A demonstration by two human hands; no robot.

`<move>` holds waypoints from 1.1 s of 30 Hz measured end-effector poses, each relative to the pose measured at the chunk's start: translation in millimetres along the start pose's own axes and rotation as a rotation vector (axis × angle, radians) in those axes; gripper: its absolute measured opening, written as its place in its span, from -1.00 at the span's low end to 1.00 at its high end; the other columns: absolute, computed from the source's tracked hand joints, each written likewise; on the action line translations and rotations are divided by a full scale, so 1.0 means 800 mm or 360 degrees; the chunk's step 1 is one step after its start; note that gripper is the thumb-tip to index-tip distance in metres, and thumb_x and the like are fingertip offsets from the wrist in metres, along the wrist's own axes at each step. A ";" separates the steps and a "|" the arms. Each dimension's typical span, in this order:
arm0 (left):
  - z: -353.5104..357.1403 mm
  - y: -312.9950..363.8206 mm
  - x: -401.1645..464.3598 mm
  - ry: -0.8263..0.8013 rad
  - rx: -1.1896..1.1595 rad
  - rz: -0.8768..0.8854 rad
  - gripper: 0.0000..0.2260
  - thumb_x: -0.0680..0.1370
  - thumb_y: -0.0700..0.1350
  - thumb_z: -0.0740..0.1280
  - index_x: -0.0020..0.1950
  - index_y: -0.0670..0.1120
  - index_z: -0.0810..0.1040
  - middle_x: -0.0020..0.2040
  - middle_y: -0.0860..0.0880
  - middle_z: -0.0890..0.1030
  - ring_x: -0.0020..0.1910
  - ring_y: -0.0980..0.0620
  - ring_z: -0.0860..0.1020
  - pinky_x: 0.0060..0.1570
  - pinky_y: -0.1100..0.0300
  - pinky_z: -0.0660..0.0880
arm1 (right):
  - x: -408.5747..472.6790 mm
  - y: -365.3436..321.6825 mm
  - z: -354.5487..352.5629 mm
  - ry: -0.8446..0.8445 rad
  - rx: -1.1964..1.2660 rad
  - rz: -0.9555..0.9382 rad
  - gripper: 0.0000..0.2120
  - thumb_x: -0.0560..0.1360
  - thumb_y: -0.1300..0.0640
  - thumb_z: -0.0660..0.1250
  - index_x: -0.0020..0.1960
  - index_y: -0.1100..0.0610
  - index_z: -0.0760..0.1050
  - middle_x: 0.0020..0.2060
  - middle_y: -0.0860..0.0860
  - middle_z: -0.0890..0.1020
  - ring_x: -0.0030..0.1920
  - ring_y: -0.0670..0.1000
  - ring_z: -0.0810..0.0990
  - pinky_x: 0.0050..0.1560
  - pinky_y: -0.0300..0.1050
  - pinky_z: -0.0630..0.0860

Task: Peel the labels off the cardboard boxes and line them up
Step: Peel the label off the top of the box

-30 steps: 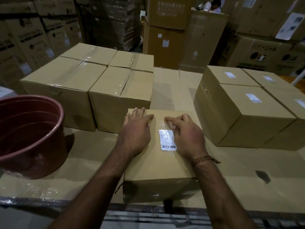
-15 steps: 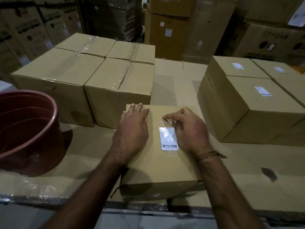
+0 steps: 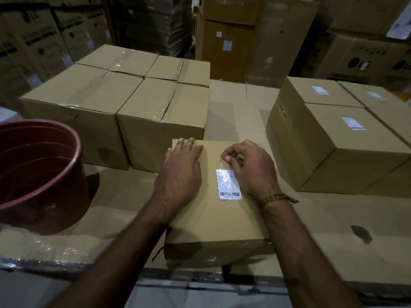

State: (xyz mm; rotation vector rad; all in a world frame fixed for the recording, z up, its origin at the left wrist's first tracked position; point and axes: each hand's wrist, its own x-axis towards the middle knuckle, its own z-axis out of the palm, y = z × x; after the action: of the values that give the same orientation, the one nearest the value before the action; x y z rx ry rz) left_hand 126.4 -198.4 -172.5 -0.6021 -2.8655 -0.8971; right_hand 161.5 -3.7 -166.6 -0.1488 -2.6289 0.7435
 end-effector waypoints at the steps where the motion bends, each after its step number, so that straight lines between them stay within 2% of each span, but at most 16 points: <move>1: 0.000 0.001 0.000 0.0004 0.0007 0.0004 -0.60 0.74 -0.11 0.12 0.60 -0.01 0.39 0.67 -0.02 0.23 0.68 -0.03 0.08 0.65 -0.06 0.00 | -0.002 0.002 0.001 0.0014 -0.0002 -0.0004 -0.89 0.55 0.11 0.47 -0.06 -0.11 0.69 -0.13 -0.15 0.59 -0.10 -0.13 0.57 -0.10 -0.09 0.54; 6: -0.001 0.002 -0.001 0.0002 0.0001 0.0000 -0.60 0.74 -0.12 0.11 0.59 -0.02 0.39 0.67 -0.03 0.23 0.68 -0.03 0.08 0.64 -0.05 0.00 | -0.005 0.007 -0.002 0.0017 0.0081 0.0028 -0.89 0.57 0.11 0.46 -0.06 -0.09 0.69 -0.09 -0.18 0.57 -0.07 -0.16 0.56 -0.10 -0.21 0.45; 10: -0.001 0.002 -0.002 0.0003 -0.0003 -0.0002 -0.60 0.74 -0.12 0.11 0.59 -0.02 0.40 0.67 -0.02 0.23 0.68 -0.03 0.07 0.64 -0.05 0.00 | -0.008 0.005 -0.007 0.0008 0.0299 0.0091 -0.86 0.56 0.16 0.46 -0.10 -0.07 0.69 -0.08 -0.20 0.64 -0.02 -0.22 0.59 -0.08 -0.37 0.41; 12: -0.002 0.002 -0.001 0.0005 -0.0004 -0.0004 -0.60 0.74 -0.12 0.11 0.59 -0.02 0.40 0.68 -0.02 0.23 0.68 -0.03 0.07 0.63 -0.04 0.00 | -0.011 0.004 -0.009 0.0002 0.0417 0.0118 -0.86 0.57 0.18 0.44 -0.10 -0.04 0.68 -0.09 -0.19 0.69 -0.09 -0.22 0.61 -0.12 -0.32 0.41; 15: -0.003 0.003 -0.001 0.0002 -0.0008 -0.0014 -0.59 0.74 -0.11 0.11 0.60 -0.01 0.38 0.68 -0.01 0.23 0.68 -0.02 0.07 0.64 -0.04 0.00 | -0.011 0.007 -0.008 -0.0057 0.0497 0.0147 -0.89 0.59 0.13 0.42 -0.08 -0.04 0.65 -0.16 -0.15 0.71 -0.32 -0.14 0.51 -0.24 -0.15 0.43; 18: -0.002 0.004 -0.002 0.0005 -0.0007 -0.0013 -0.59 0.74 -0.10 0.11 0.61 -0.01 0.38 0.68 0.00 0.22 0.68 -0.01 0.07 0.65 -0.04 0.00 | -0.012 0.008 -0.009 -0.0077 0.0544 0.0130 -0.89 0.58 0.09 0.44 0.02 -0.12 0.68 -0.13 -0.10 0.72 -0.24 0.09 0.59 -0.17 0.00 0.58; 20: -0.001 0.003 -0.001 0.0006 -0.0004 -0.0013 -0.59 0.74 -0.10 0.11 0.60 -0.01 0.38 0.68 0.00 0.23 0.68 -0.02 0.07 0.65 -0.04 -0.01 | -0.013 0.009 -0.012 -0.0093 0.0614 0.0140 -0.81 0.59 0.08 0.47 0.16 -0.14 0.69 -0.08 -0.10 0.71 -0.22 -0.10 0.60 -0.13 -0.12 0.56; 22: -0.001 0.002 -0.001 0.0001 -0.0001 -0.0010 -0.59 0.74 -0.11 0.11 0.60 -0.01 0.38 0.68 -0.01 0.23 0.68 -0.03 0.07 0.64 -0.04 -0.01 | -0.014 0.010 -0.014 -0.0132 0.0665 0.0177 -0.74 0.58 0.08 0.50 0.24 -0.12 0.68 -0.07 -0.11 0.71 -0.19 -0.20 0.60 -0.05 -0.23 0.53; 25: -0.002 0.001 -0.001 -0.0006 0.0004 -0.0004 -0.59 0.74 -0.11 0.10 0.61 -0.02 0.37 0.68 -0.01 0.21 0.68 -0.03 0.06 0.63 -0.02 -0.03 | -0.014 0.013 -0.011 -0.0199 0.0673 0.0195 -0.76 0.52 0.07 0.55 0.16 -0.13 0.70 -0.03 -0.14 0.72 -0.03 -0.14 0.71 0.13 -0.07 0.65; 27: -0.002 0.001 -0.002 -0.0002 0.0012 -0.0002 -0.59 0.74 -0.11 0.10 0.61 -0.01 0.37 0.68 0.00 0.21 0.68 -0.02 0.06 0.63 -0.02 -0.03 | -0.015 0.012 -0.010 -0.0197 0.0635 0.0173 -0.85 0.49 0.06 0.56 0.04 -0.12 0.72 -0.02 -0.15 0.71 0.01 -0.09 0.72 0.17 0.01 0.67; 30: -0.002 0.001 -0.002 0.0001 0.0016 0.0003 -0.59 0.74 -0.11 0.11 0.60 -0.01 0.38 0.68 0.00 0.22 0.68 -0.02 0.07 0.64 -0.03 0.00 | -0.015 0.011 -0.013 -0.0159 0.0573 0.0137 -0.92 0.49 0.08 0.58 -0.07 -0.08 0.71 -0.05 -0.13 0.65 -0.08 -0.14 0.65 0.01 -0.14 0.59; 33: -0.001 0.000 -0.001 0.0005 0.0007 0.0000 -0.59 0.74 -0.10 0.11 0.60 -0.01 0.38 0.68 0.00 0.23 0.68 -0.02 0.07 0.65 -0.05 0.01 | -0.017 0.009 -0.018 -0.0152 0.0706 0.0097 -0.91 0.54 0.16 0.55 -0.06 -0.02 0.72 -0.07 -0.13 0.59 -0.17 -0.19 0.56 -0.07 -0.29 0.44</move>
State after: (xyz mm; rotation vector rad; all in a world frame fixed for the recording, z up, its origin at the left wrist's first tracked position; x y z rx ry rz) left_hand 127.5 -198.8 -172.1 -0.5996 -2.8638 -0.8906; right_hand 179.7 6.7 -164.1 -0.0674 -2.4806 1.3604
